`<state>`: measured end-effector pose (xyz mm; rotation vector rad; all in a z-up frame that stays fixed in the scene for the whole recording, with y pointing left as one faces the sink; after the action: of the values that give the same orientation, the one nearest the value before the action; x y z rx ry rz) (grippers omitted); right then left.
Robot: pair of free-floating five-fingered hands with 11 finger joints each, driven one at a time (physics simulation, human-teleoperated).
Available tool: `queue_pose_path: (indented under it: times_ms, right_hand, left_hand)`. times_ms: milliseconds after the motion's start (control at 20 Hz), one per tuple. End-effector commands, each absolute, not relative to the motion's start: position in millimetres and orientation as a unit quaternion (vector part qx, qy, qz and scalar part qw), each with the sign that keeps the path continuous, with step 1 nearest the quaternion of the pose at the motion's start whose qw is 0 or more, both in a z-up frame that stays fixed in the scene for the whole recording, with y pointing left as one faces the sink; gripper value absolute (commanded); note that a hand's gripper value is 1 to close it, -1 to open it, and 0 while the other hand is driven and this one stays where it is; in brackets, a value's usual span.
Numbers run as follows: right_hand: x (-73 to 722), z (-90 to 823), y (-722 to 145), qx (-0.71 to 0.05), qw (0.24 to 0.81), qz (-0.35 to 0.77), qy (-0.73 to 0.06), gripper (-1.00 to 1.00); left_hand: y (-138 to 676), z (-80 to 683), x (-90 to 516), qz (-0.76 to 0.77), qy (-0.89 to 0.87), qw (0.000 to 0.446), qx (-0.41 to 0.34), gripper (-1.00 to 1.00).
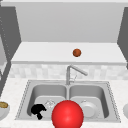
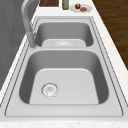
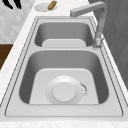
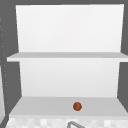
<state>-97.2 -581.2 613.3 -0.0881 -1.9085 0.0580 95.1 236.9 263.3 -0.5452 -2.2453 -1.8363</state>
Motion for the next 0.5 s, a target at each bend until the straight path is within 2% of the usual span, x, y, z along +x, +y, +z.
queue_pose_path:
  times_ms: [0, 450]
  right_hand:
    - [-96, 604, -600, -0.014, 0.577, 0.034, -0.816, -1.00]
    - [-103, 586, -666, -0.065, 0.573, -0.100, -0.811, -1.00]
  left_hand:
    - [237, 263, 95, -0.619, -0.757, 0.095, -0.184, 0.00]
    - [237, 263, 95, -0.619, -0.757, 0.095, -0.184, 0.00]
